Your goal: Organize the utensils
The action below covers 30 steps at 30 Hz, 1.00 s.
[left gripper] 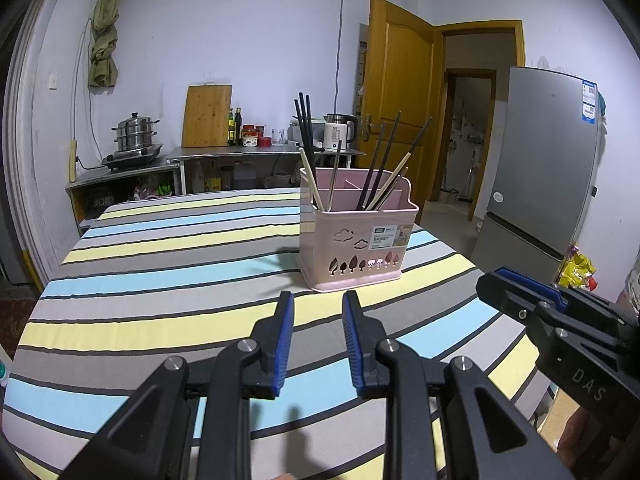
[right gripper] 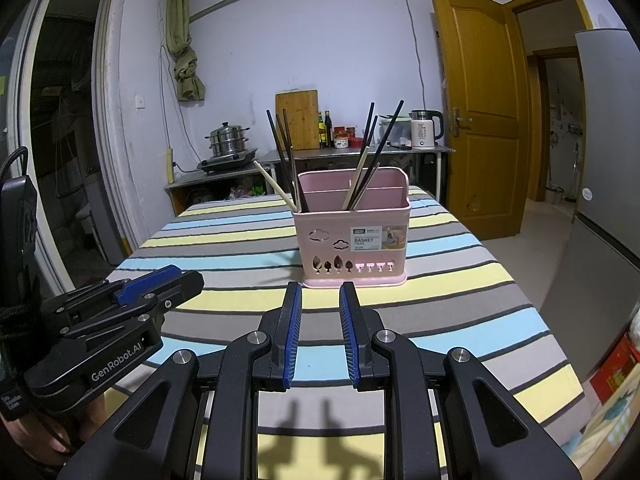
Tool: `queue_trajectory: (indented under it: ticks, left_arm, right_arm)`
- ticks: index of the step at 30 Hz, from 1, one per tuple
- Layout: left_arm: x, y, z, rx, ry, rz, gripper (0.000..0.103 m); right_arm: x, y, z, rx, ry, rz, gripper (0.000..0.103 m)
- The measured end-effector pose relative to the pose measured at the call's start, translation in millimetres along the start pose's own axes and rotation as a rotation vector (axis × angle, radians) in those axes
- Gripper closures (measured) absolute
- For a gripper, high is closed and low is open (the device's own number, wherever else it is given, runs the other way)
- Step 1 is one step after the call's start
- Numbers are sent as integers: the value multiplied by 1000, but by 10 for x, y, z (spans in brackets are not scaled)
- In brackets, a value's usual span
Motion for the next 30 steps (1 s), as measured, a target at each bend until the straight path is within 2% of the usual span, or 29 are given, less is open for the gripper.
queue_trajectory:
  ticks: [15,25,30]
  left_arm:
    - [-15,20,14,4,-7,4,77]
    - [-23,17,-11,43,19,0,77]
    - [-22,19,-30,39,18,-1,77]
  right_arm:
    - [-12,-11,19,0,-2,3,83]
    - [-13,-11,19,0,-2,4,83]
    - [-9,-12,17,-1,0,2,83]
Point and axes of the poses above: each gripper's, at about its wrist camera, not at the fingertips, and y roughly the way its jaws point, z to its left, x to its top, the point moved 9 cm from there along y, roughly the way its jaws point, and after that the axes turned 1 degree about y, right-handed, at the moved point
